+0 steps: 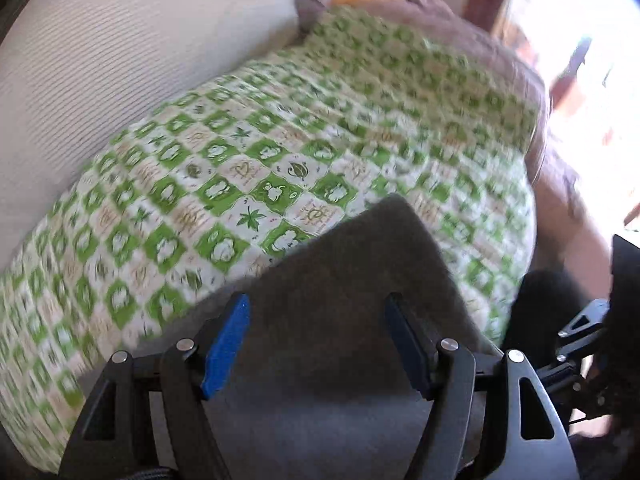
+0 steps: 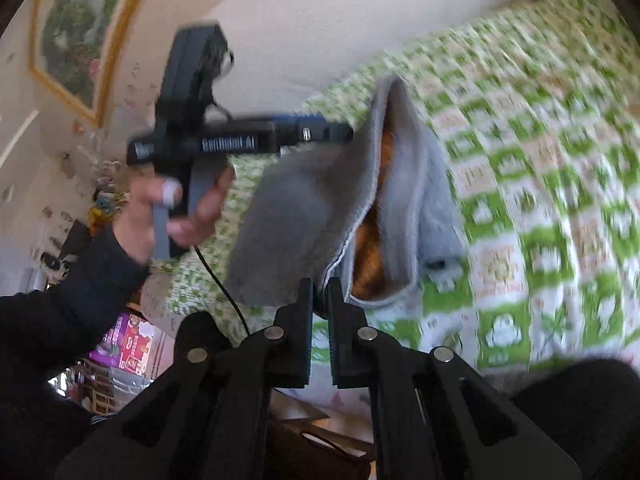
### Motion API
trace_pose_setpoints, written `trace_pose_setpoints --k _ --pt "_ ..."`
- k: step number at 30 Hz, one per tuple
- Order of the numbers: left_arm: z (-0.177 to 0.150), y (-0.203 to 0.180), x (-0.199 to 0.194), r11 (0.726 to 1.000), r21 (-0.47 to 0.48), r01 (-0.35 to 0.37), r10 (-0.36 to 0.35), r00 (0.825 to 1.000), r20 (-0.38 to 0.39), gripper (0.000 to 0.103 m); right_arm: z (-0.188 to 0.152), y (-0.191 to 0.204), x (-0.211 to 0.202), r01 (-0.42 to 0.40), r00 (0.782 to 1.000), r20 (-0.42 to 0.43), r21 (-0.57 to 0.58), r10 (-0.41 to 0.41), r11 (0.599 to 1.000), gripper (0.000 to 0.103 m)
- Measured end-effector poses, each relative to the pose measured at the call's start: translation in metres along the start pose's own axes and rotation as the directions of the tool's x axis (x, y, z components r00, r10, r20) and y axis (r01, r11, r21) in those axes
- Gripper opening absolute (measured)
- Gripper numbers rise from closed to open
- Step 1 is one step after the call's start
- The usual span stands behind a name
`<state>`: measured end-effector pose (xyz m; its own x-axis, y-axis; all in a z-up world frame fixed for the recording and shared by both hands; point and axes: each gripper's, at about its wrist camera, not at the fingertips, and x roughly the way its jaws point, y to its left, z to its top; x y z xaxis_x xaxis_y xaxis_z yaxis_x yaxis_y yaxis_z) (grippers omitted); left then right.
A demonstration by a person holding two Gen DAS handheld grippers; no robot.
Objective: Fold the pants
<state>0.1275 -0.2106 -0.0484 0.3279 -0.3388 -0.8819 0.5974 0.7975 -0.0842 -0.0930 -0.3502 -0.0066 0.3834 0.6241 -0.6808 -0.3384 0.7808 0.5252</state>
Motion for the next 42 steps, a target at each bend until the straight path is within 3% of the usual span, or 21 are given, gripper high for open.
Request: trace_pose_setpoints --k 2,4,6,7,9,10,12,14,15,17,18,20,24,28,30,33,37,42 --pt "0.007 -0.001 0.012 0.998 0.058 -0.010 0.012 0.999 -0.037 0.070 -0.006 -0.009 0.004 0.018 1.000 0.002 0.054 -0.018 0.998 0.012" --pt "0.011 -0.003 0.018 0.995 0.098 -0.008 0.013 0.998 -0.054 0.070 -0.010 -0.015 0.003 0.023 1.000 0.010 0.108 -0.025 0.994 0.027" --pt "0.014 -0.006 0.022 0.990 0.141 0.001 0.009 0.997 -0.073 0.070 -0.016 -0.020 -0.001 0.069 0.997 0.032 0.157 -0.075 0.985 0.078" --pt "0.014 -0.008 0.025 0.987 0.161 -0.001 0.014 0.997 -0.081 0.070 -0.019 -0.020 -0.004 0.101 0.992 0.055 0.171 -0.112 0.980 0.081" --pt "0.016 -0.008 0.032 0.985 0.172 0.002 0.016 0.995 -0.098 0.071 -0.022 -0.019 -0.003 0.071 0.994 0.074 0.187 -0.086 0.980 0.082" --pt "0.017 -0.008 0.035 0.986 0.168 0.003 0.014 0.995 -0.102 0.071 -0.022 -0.020 0.002 0.008 0.997 0.071 0.213 -0.024 0.977 0.082" --pt "0.018 -0.009 0.039 0.988 0.157 0.012 0.006 0.994 -0.109 0.071 -0.018 -0.022 0.013 -0.043 0.997 0.070 0.254 0.026 0.966 0.082" --pt "0.018 -0.009 0.043 0.990 0.139 0.015 0.000 0.994 -0.107 0.071 -0.014 -0.023 0.031 -0.014 0.999 0.049 0.276 0.000 0.961 0.079" --pt "0.017 -0.008 0.043 0.991 0.133 0.013 0.000 0.995 -0.095 0.070 -0.012 -0.024 0.039 0.029 0.998 0.050 0.276 -0.045 0.961 0.058" --pt "0.016 -0.009 0.044 0.991 0.130 0.031 -0.020 0.996 -0.088 0.034 -0.008 -0.030 0.046 0.062 0.996 0.040 0.295 -0.077 0.954 0.032" --pt "0.018 -0.009 0.046 0.991 0.124 0.042 -0.030 0.995 -0.097 0.014 -0.004 -0.033 0.046 0.041 0.997 0.049 0.302 -0.059 0.952 0.026" --pt "0.026 -0.009 0.042 0.991 0.134 -0.021 0.031 0.996 -0.078 0.006 0.008 -0.030 0.039 0.042 0.995 0.074 0.264 -0.063 0.964 0.024" --pt "0.039 0.003 0.033 0.996 0.088 -0.025 0.028 0.999 -0.033 0.006 0.032 -0.020 0.026 0.055 0.991 0.111 0.186 -0.076 0.981 0.022" --pt "0.022 0.009 0.069 0.996 0.068 -0.057 0.065 0.990 -0.127 0.006 0.018 -0.055 0.049 0.083 0.995 0.018 0.298 -0.093 0.951 0.025" --pt "0.016 0.007 0.068 0.996 0.062 -0.061 0.067 0.992 -0.105 0.006 0.006 -0.067 0.051 0.044 0.998 0.026 0.357 -0.057 0.933 0.035" --pt "0.018 0.015 0.052 0.999 0.001 -0.043 0.043 0.995 -0.086 0.012 -0.001 -0.065 0.041 0.026 0.998 0.040 0.377 -0.044 0.926 0.051" --pt "0.013 0.030 0.019 0.997 -0.069 -0.037 0.035 0.999 -0.025 0.024 -0.002 -0.051 0.019 0.060 0.995 0.051 0.310 -0.080 0.949 0.052" --pt "-0.020 0.052 -0.019 0.976 -0.218 -0.005 0.012 1.000 0.029 0.033 0.011 -0.031 -0.002 0.083 0.988 0.105 0.250 -0.113 0.965 0.054"
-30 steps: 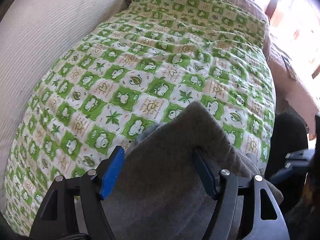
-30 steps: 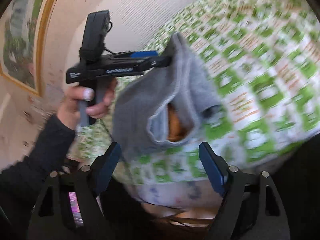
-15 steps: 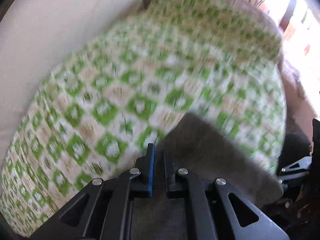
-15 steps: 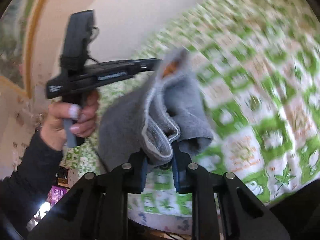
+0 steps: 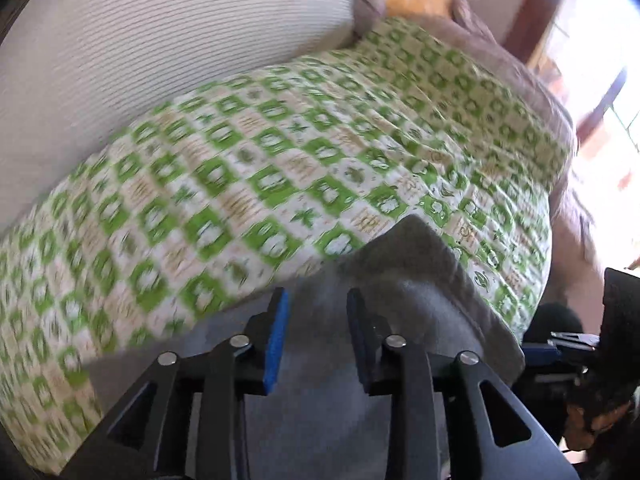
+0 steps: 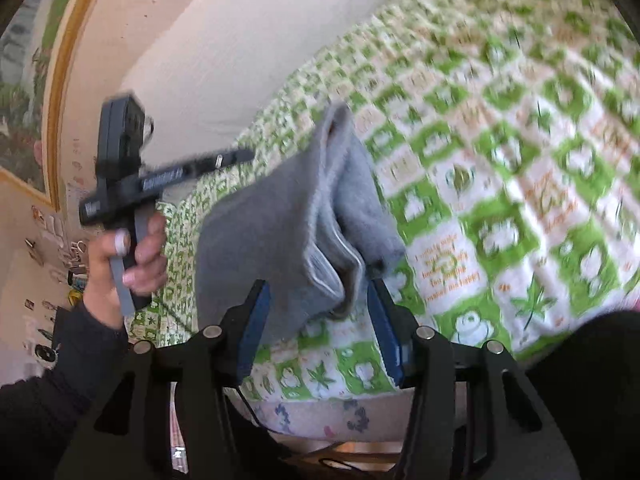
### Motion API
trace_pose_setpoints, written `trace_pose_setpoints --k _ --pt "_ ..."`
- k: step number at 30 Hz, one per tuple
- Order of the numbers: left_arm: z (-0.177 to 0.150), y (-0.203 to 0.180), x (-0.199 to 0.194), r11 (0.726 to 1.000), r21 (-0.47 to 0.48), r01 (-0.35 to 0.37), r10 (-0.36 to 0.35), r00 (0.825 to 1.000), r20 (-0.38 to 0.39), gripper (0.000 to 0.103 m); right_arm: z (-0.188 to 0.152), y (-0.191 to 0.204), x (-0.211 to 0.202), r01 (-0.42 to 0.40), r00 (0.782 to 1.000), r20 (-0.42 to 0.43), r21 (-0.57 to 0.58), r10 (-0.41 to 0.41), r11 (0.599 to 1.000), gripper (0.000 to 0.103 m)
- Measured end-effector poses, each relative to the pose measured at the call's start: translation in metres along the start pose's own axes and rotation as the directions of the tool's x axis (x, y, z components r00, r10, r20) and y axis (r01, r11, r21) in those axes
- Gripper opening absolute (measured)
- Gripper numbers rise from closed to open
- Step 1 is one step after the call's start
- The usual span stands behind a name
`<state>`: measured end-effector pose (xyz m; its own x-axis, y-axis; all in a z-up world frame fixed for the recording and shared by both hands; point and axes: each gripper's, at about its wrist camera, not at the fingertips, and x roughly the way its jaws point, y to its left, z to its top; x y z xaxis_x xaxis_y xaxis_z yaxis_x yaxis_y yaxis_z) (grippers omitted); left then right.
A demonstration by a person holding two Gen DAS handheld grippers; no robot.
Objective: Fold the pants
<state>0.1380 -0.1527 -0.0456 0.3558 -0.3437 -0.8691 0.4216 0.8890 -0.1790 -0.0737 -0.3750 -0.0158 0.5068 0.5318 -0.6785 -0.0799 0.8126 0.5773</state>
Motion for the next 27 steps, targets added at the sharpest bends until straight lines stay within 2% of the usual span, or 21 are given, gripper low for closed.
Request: trace_pose_setpoints --k 3,6,9,12,17,22,27 --pt "-0.021 0.012 -0.013 0.997 -0.074 0.004 -0.003 1.000 0.018 0.038 0.014 0.007 0.006 0.017 1.000 0.021 -0.018 -0.017 1.000 0.059" --pt "-0.050 0.023 -0.030 0.987 -0.158 0.024 -0.016 0.998 0.052 0.039 0.026 0.012 0.014 0.067 0.997 0.049 -0.041 -0.065 0.997 0.064" --pt "-0.071 0.032 -0.043 0.974 -0.225 0.027 -0.008 0.996 0.087 0.040 0.034 0.012 0.023 0.067 0.997 0.036 -0.048 -0.065 0.997 0.067" --pt "-0.094 0.044 -0.053 0.949 -0.312 0.046 -0.009 0.993 0.120 0.045 0.039 0.010 0.027 0.077 0.997 0.025 -0.054 -0.075 0.996 0.068" --pt "-0.123 0.064 -0.057 0.897 -0.439 0.056 0.012 0.989 0.150 0.046 0.050 0.001 0.043 0.065 0.998 -0.011 -0.050 -0.066 0.997 0.069" --pt "-0.140 0.079 -0.056 0.853 -0.517 0.067 0.022 0.986 0.164 0.064 0.062 -0.011 0.063 0.013 0.997 -0.078 -0.045 -0.017 0.999 0.076" --pt "-0.150 0.091 -0.052 0.826 -0.561 0.056 0.037 0.988 0.152 0.064 0.067 -0.014 0.072 0.003 0.994 -0.112 -0.048 -0.008 0.999 0.077"
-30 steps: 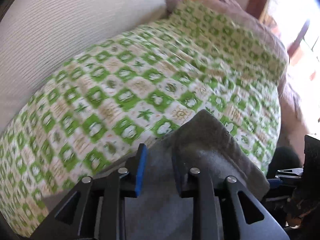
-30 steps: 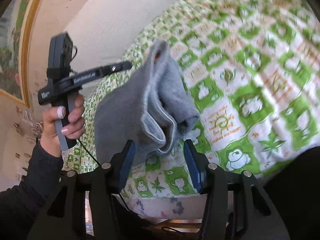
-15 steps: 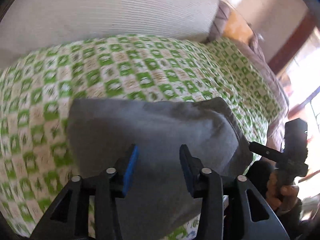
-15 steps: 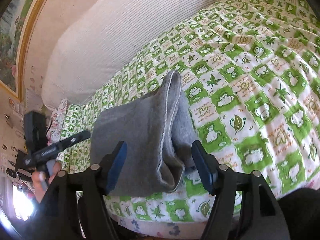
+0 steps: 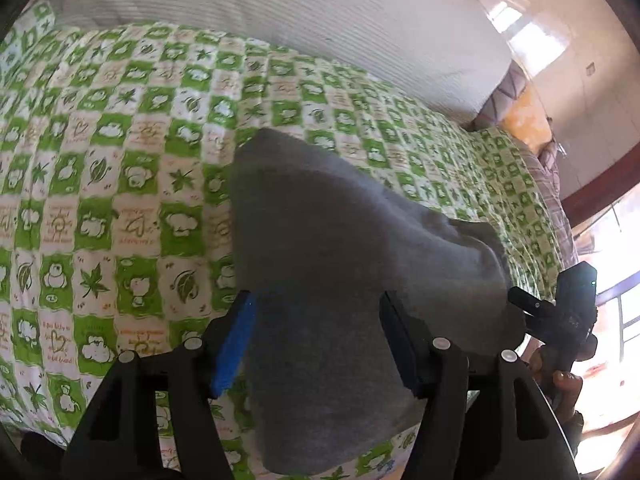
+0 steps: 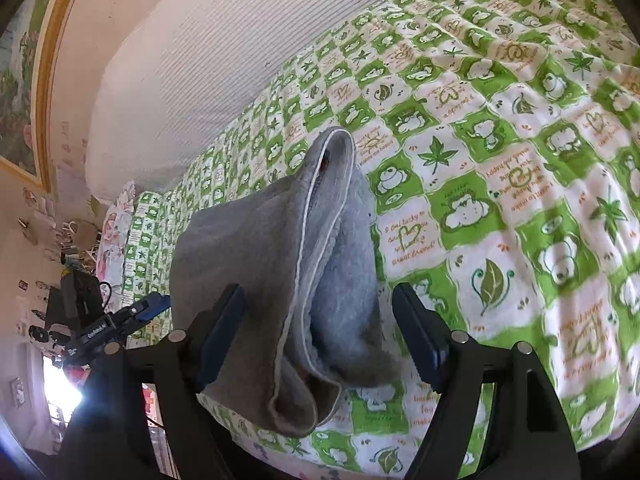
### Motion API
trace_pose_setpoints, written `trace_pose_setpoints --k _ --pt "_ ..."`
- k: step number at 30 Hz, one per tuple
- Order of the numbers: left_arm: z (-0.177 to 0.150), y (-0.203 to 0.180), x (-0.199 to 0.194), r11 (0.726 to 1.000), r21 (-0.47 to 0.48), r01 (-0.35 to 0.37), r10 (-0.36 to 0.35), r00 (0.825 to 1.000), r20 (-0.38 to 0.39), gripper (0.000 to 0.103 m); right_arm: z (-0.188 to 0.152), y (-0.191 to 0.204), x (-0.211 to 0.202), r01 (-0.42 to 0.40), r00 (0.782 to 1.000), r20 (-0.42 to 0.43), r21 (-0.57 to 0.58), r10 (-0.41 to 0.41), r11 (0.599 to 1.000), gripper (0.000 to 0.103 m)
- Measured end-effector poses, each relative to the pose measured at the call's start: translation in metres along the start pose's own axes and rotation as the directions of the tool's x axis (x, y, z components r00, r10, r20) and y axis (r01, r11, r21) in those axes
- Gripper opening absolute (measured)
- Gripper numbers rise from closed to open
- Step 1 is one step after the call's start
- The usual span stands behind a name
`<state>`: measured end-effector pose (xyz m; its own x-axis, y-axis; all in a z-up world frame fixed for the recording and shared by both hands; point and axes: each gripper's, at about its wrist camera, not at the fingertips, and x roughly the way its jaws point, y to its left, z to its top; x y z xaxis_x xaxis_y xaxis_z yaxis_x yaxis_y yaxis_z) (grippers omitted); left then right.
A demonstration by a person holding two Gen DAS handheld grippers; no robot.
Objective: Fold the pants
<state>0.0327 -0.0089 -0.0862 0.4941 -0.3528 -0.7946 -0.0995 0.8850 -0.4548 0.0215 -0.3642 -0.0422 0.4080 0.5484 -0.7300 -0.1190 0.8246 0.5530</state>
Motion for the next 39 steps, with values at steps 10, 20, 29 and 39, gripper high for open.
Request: trace_pose_setpoints --k 10,20,29,39 --pt "-0.010 0.028 0.014 0.995 -0.096 0.039 -0.044 0.998 -0.044 0.073 0.005 -0.002 0.017 -0.029 0.998 -0.056 -0.002 0.029 1.000 0.082" --pt "-0.012 0.042 0.038 0.971 -0.207 0.123 -0.143 0.986 -0.088 0.078 0.014 0.006 0.038 -0.050 0.993 -0.103 -0.013 0.048 0.999 0.085" --pt "-0.018 0.034 0.050 0.961 -0.227 0.157 -0.175 0.983 -0.060 0.077 0.013 0.011 0.051 -0.056 0.990 -0.132 -0.039 0.051 0.998 0.088" --pt "-0.019 0.029 0.031 0.968 -0.152 0.200 -0.200 0.980 0.016 0.027 0.011 0.030 0.054 -0.014 0.996 -0.093 -0.114 0.003 0.993 0.061"
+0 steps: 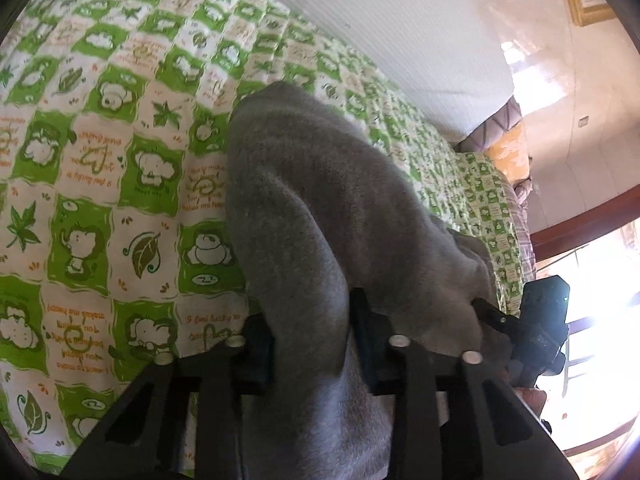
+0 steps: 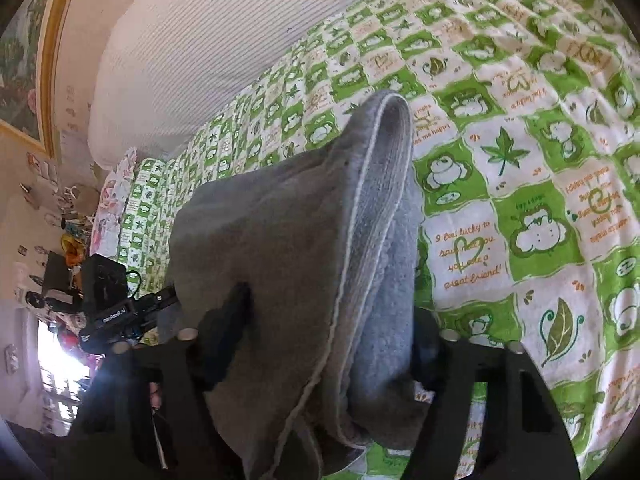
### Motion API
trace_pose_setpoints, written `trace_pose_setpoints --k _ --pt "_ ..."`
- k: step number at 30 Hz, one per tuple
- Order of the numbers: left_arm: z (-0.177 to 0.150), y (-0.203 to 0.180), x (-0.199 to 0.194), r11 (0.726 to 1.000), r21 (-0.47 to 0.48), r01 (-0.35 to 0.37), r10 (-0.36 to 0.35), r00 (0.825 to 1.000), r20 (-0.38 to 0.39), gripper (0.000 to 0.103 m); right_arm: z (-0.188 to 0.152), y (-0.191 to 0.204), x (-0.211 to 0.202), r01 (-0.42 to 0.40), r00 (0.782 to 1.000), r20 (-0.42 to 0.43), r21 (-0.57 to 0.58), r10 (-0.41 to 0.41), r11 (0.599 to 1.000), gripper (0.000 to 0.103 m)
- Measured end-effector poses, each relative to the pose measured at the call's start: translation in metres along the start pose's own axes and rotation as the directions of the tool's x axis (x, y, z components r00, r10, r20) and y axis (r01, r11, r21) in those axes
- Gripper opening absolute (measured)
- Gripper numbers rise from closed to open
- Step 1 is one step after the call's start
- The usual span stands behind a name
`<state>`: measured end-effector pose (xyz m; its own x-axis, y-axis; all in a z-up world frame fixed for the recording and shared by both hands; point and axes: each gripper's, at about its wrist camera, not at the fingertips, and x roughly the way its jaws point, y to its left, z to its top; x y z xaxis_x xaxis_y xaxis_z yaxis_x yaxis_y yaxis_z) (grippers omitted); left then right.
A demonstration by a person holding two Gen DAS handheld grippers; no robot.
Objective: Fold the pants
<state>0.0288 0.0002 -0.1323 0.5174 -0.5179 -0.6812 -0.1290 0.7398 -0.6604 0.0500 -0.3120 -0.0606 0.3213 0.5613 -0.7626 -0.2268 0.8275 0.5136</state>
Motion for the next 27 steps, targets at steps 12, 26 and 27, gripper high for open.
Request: trace_pose_setpoints --k 12,26,27 --pt "0.004 0.000 -0.063 0.998 0.049 -0.039 0.031 0.988 0.154 0.021 0.008 0.078 -0.001 0.077 0.996 0.063 -0.202 -0.065 0.976 0.043" --pt "0.044 0.082 -0.150 0.971 -0.054 -0.233 0.238 0.919 0.314 0.021 0.043 0.192 0.112 -0.019 1.000 -0.008 -0.365 0.017 0.931 0.043" --pt "0.050 0.087 -0.153 0.966 -0.058 -0.253 0.258 0.912 0.319 0.021 0.046 0.197 0.117 -0.021 1.000 -0.011 -0.370 0.018 0.929 0.043"
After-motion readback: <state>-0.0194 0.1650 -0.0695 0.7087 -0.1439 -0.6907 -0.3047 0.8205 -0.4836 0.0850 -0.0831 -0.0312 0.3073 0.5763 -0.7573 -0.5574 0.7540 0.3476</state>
